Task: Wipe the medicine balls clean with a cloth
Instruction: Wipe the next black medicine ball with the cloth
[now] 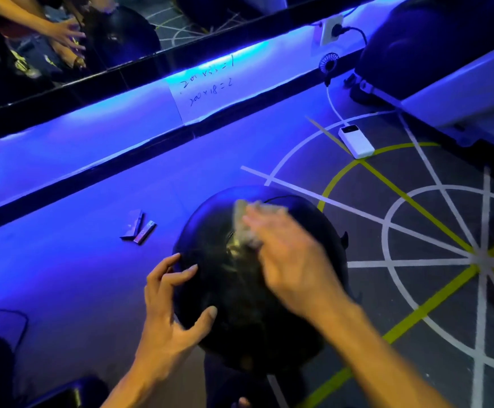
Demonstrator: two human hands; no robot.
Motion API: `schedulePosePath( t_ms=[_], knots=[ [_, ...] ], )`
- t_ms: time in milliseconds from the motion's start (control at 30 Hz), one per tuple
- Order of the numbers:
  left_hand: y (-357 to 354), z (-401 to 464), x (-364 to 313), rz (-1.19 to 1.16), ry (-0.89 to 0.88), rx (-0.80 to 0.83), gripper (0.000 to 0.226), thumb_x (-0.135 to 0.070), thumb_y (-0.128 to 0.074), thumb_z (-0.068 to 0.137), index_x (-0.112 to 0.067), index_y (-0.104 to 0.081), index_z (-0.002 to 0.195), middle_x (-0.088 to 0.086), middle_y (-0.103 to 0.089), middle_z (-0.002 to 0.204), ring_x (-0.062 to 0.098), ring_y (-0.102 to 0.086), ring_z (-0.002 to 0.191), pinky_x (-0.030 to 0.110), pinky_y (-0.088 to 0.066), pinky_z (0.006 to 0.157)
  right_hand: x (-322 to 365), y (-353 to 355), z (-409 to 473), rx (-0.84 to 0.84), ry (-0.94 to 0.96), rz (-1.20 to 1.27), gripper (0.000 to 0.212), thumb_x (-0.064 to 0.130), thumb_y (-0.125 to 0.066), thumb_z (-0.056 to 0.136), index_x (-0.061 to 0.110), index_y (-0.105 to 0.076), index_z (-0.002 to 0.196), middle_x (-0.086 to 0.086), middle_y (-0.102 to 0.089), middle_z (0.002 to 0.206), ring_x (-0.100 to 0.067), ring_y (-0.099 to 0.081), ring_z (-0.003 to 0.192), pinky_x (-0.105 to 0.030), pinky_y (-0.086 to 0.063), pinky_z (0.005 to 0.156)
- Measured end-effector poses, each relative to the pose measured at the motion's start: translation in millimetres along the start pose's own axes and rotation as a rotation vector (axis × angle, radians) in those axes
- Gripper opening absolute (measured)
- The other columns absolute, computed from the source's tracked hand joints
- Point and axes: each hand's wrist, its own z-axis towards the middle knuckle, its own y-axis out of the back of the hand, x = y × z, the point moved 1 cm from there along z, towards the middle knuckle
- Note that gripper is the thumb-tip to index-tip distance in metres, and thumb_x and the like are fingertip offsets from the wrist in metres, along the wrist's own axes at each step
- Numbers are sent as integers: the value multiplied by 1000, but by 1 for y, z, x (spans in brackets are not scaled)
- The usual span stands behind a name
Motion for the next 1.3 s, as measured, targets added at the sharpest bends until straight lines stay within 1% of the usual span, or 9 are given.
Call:
schedulePosePath(
  t_ms=[167,300,400,500,600,800,1000,1100,1300],
  knots=[
    [-1,-4,-15,25,34,11,51,-57,-73,73,-47,-60,121,-14,-42,144,19,-43,136,24,-35,105,-67,39,-9,-91,-587,90,31,28,-46,104,24,-66,128,0,-70,127,-24,-62,121,-38,-48,99],
    [18,18,-21,-10,5,24,21,-49,-66,86,-30,-69,94,-7,-64,107,13,-62,104,22,-46,92,-102,57,-54,-232,-854,271,37,39,-44,91,31,-76,106,8,-76,106,-19,-69,106,-46,-52,98],
    [31,58,-5,-125,316,-9,49,-72,-67,75,-36,-67,108,-18,-66,115,4,-64,105,32,-50,94,-122,53,-79,-275,-1043,394,28,31,-48,99,27,-75,97,2,-77,103,-25,-69,106,-47,-50,101],
    [19,87,17,-258,735,302,101,-103,-58,45,-43,-63,126,-15,-64,132,20,-62,122,50,-42,113,-131,44,-95,-247,-1191,535,28,26,-45,105,29,-72,104,-1,-77,102,-26,-69,98,-53,-55,91],
    [4,90,35,-421,827,451,96,-97,-61,59,-33,-69,130,3,-69,132,31,-61,128,58,-36,117,-128,35,-97,-280,-1321,775,28,27,-39,109,24,-67,113,-4,-77,90,-28,-67,84,-39,-49,70],
    [13,93,20,-606,609,301,78,-79,-76,67,-25,-74,122,16,-70,127,50,-53,128,60,-35,116,-125,33,-88,-504,-1158,918,30,20,-41,108,21,-67,122,1,-76,112,-16,-71,106,-29,-58,82],
    [38,131,-40,-517,327,150,102,-86,-74,57,-24,-54,136,0,-65,126,20,-64,102,38,-44,81,-100,76,-46,-633,-917,888,24,17,-44,108,27,-65,105,24,-75,89,6,-68,90,-15,-54,79],
    [17,119,-31,-436,345,213,95,-87,-76,55,-49,-52,139,-13,-59,143,8,-57,131,38,-43,106,-94,65,-48,-521,-853,817,29,15,-40,109,26,-65,119,12,-71,123,-3,-64,117,-27,-48,105],
    [-5,114,-16,-254,321,187,83,-82,-76,58,-67,-47,135,-29,-47,149,0,-46,138,34,-38,115,-86,51,-54,-410,-729,629,39,7,-37,109,13,-52,144,15,-59,136,16,-53,120,-7,-40,99]
  ],
)
